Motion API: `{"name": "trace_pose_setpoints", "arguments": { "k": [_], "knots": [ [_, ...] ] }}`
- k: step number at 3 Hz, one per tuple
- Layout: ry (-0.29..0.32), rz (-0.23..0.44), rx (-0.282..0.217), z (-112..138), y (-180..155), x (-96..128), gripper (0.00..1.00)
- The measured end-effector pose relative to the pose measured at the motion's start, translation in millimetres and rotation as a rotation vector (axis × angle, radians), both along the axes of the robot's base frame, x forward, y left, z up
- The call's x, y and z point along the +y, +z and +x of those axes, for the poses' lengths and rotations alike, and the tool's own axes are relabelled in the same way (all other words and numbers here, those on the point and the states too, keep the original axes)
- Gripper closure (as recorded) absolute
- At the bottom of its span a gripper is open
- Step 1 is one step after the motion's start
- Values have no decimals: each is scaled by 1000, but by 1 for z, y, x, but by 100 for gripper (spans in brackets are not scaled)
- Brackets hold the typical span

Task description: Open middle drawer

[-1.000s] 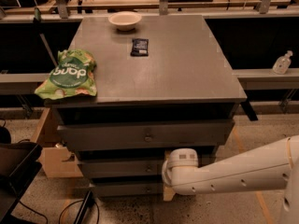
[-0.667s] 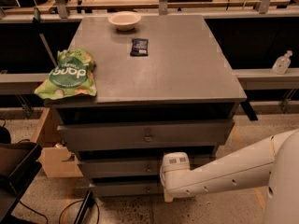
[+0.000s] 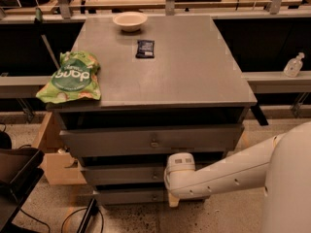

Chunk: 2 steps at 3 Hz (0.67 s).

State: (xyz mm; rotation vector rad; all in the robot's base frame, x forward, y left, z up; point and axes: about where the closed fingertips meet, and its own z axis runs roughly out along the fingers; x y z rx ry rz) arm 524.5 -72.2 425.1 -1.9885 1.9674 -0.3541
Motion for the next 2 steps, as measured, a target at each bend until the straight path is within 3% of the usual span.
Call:
{"name": "trace_pose_setpoints", "arguments": {
  "k": [1,2],
  "knots": [
    [25,-2,49,3,-12,4,2],
    [33,-4,74,3,-21,6,26]
  ]
}}
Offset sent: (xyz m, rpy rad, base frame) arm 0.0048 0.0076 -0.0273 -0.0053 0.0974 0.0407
